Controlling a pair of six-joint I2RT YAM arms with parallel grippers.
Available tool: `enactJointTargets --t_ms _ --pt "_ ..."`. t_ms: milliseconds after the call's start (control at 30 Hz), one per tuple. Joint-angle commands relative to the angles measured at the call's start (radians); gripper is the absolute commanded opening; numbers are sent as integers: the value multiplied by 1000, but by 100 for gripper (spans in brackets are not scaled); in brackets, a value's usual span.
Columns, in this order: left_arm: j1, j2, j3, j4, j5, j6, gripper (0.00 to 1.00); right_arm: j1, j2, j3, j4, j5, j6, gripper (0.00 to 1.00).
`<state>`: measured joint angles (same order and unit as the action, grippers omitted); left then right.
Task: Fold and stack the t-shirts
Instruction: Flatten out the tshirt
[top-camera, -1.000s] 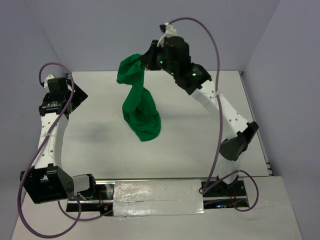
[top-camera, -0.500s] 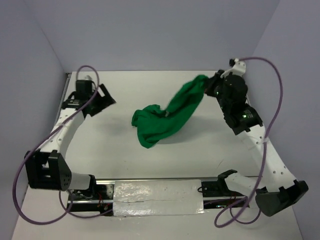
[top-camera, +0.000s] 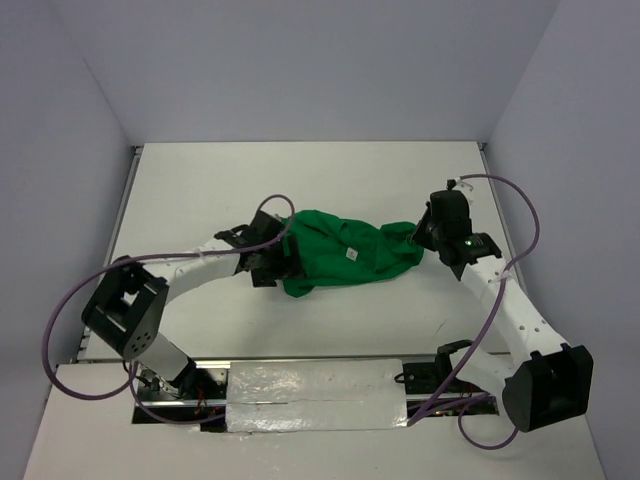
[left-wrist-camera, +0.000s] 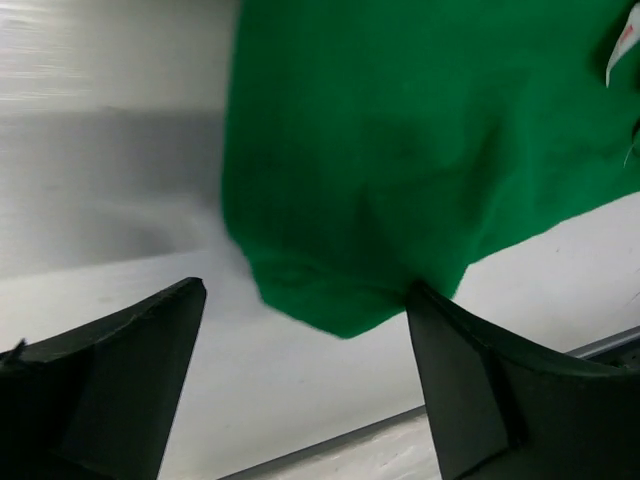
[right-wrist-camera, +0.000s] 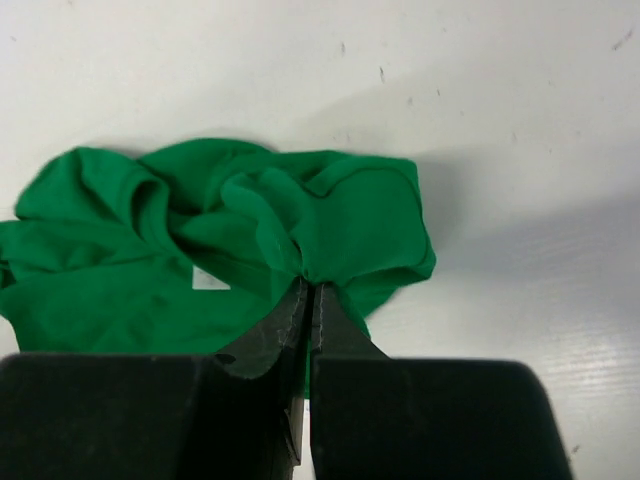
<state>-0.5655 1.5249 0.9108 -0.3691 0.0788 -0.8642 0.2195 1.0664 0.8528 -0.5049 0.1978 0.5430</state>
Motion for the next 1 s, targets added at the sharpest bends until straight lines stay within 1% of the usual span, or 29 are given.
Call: enactJointTargets --t_ms 0,33,100,133,167,200,233,267,333,400,433,500,533,567,600,633,667,700,733,800,833,867,900,933,967 --pt "-48 55 37 110 -30 -79 94 -5 -6 63 55 -1 9 0" --pt "-50 85 48 130 -36 -87 92 -3 -3 75 54 -1 9 0" --pt "-50 110 54 157 -50 -90 77 -8 -2 84 55 -4 8 0" --pt "-50 142 78 144 -74 -90 70 -11 0 95 57 -6 9 0" --pt "-48 156 92 133 -77 -90 48 -12 3 101 58 -20 11 0" --pt "-47 171 106 121 -117 -87 34 -14 3 112 58 -29 12 0" --pt "-42 170 138 90 -149 -73 7 -12 4 141 60 -38 12 0" --pt "-37 163 157 73 -165 -64 0 -12 4 159 60 -50 11 0" --pt "-27 118 218 33 -203 -29 0 -12 6 233 57 -84 3 0" --pt "1 52 275 -39 -290 -4 0 -14 16 296 49 -106 0 0" --pt "15 29 346 -59 -313 35 0 -16 23 364 46 -124 -2 0" --pt "64 -21 430 -88 -369 83 0 -16 55 438 52 -141 3 0" --pt "82 -28 533 -97 -384 137 0 -14 67 515 57 -150 11 0" --pt "117 -29 593 -125 -404 163 0 -16 82 550 60 -155 17 0" --pt "134 -20 720 -145 -409 216 0 -12 105 590 60 -153 32 0" --pt "154 -13 785 -171 -404 241 0 -12 113 659 55 -143 40 0" --pt "186 -2 853 -201 -402 260 0 -15 119 687 54 -133 51 0" --pt "199 9 957 -250 -410 298 0 -16 116 707 58 -126 69 0" --pt "219 8 991 -267 -416 315 0 -19 98 719 80 -112 78 0" --pt "237 -24 1027 -281 -424 349 0 -19 63 685 104 -80 101 0" --pt "249 -43 1016 -275 -421 356 0 -20 17 658 112 -40 104 0" --pt "250 -93 989 -263 -418 363 0 -19 -11 626 115 -14 104 0" --pt "251 -127 887 -205 -412 372 0 -20 -38 541 121 12 113 0" --pt "251 -158 823 -173 -406 372 0 -20 -101 484 126 35 118 2" --pt "251 -217 745 -141 -401 366 0 -20 -135 421 135 57 120 8"
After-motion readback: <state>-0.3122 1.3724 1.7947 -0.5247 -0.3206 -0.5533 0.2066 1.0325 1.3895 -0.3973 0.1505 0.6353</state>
